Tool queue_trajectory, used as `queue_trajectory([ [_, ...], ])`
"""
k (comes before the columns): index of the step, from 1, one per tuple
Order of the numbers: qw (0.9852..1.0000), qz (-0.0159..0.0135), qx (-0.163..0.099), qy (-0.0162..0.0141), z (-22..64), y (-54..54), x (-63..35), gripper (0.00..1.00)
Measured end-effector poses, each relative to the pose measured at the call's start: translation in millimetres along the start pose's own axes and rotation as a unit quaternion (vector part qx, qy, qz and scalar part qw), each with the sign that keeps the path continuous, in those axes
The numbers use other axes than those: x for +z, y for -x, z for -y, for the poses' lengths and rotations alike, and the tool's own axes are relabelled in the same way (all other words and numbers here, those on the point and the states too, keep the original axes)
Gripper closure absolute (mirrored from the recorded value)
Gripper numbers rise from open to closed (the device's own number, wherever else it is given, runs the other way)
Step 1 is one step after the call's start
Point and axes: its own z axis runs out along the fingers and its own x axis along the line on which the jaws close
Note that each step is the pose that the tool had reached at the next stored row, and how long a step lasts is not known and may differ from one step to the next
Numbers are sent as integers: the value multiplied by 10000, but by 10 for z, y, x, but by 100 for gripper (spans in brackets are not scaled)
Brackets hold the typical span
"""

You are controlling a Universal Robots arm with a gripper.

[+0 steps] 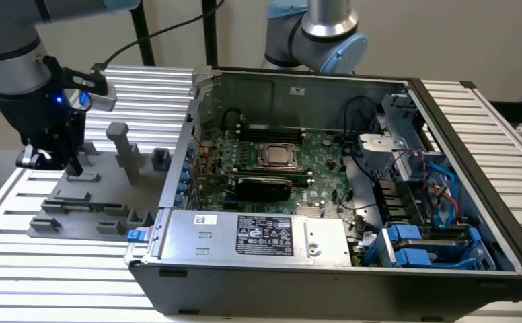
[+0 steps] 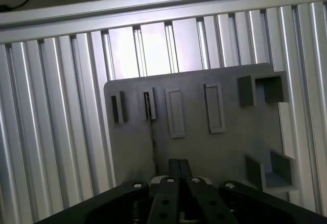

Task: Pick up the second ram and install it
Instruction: 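Pick up the second ram and move it above second insertion slot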

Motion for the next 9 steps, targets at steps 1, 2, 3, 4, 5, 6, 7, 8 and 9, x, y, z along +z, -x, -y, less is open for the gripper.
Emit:
queue_trajectory([
  [1, 10000, -3, -56, 1, 2, -1, 12, 89],
  [2, 9999, -6, -102, 1, 4, -3, 23, 89],
  [3, 9999, -8, -136, 1, 7, -6, 32, 89],
  [4, 9999, -12, -160, 2, 8, -12, 40, 89],
  [5, 9998, -15, -179, 2, 9, -18, 48, 89],
  [6, 9998, -18, -194, 1, 11, -26, 56, 89],
  [7, 9998, -21, -207, 1, 13, -37, 63, 89],
  [8, 9998, -25, -218, -1, 14, -47, 68, 89],
  [9, 9997, -31, -228, -6, 16, -56, 73, 89],
])
